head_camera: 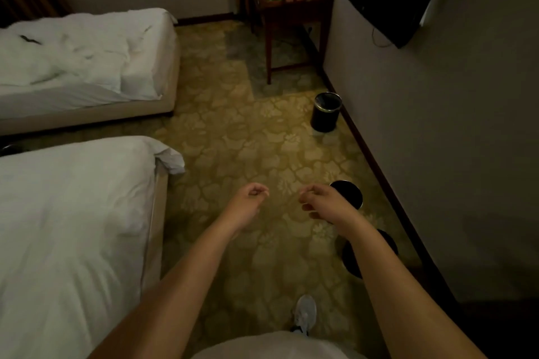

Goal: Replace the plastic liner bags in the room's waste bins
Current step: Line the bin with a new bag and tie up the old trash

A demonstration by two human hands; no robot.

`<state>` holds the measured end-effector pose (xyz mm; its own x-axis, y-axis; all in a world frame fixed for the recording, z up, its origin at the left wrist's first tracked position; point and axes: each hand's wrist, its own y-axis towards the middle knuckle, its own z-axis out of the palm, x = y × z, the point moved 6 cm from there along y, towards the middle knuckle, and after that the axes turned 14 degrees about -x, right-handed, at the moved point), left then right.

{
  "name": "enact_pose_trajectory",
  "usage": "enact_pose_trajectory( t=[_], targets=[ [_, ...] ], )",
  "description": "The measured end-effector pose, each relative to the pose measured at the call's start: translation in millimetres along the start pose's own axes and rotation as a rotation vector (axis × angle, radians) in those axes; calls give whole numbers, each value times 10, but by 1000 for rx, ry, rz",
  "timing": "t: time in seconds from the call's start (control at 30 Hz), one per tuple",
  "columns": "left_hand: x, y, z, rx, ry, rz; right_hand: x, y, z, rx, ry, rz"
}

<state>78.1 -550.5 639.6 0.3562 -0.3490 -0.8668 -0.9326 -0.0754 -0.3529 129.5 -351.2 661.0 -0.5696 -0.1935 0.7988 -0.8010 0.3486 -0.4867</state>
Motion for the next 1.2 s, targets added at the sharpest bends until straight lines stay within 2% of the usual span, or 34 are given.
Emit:
enact_pose_trajectory(
  t=[0.3,0.5,0.77,1.2],
  targets=[
    [-320,1344,73,13,-42,-113,672,1398,130,-22,-6,65],
    [-589,2720,63,80,-79,-93,1444,2463,584,-79,-64,60],
    [-1439,4255,-30,124,-117,-20,2636,3468,922,-89,-51,46],
    [-2116,5858,475,265,-39,-7,3235,4997,822,-134,13,132]
  ],
)
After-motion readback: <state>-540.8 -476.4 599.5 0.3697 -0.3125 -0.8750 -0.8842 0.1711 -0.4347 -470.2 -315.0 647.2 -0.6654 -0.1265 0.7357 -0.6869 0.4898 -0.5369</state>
